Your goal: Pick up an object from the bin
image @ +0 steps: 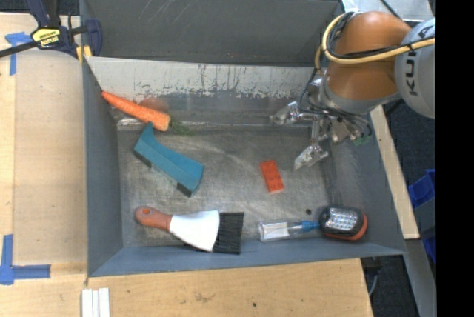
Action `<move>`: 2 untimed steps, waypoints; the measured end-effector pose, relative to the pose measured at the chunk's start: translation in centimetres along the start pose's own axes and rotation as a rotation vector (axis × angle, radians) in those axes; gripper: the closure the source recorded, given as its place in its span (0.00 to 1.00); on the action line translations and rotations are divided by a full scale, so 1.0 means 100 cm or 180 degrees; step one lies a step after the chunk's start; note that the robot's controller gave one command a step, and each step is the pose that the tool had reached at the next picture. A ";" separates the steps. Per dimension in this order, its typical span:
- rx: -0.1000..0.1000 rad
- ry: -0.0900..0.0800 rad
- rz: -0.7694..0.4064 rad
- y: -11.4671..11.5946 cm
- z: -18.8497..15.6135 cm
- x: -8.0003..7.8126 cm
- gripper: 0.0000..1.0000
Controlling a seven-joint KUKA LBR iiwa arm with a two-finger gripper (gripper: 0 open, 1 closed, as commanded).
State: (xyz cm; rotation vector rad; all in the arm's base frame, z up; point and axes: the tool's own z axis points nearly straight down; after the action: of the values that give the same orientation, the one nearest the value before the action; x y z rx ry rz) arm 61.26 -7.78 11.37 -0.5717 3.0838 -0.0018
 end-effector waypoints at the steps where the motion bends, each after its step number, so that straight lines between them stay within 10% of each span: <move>1: 0.0039 0.0006 -0.1667 0.033 0.034 0.023 1.00; 2: 0.0032 -0.0078 -0.1680 0.041 0.033 0.016 0.00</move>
Offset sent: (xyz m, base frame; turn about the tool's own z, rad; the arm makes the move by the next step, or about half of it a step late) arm 0.0000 0.0000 0.0000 0.0000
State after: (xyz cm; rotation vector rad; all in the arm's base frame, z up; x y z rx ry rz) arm 58.35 -4.47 8.01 -1.3454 2.8053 -0.0123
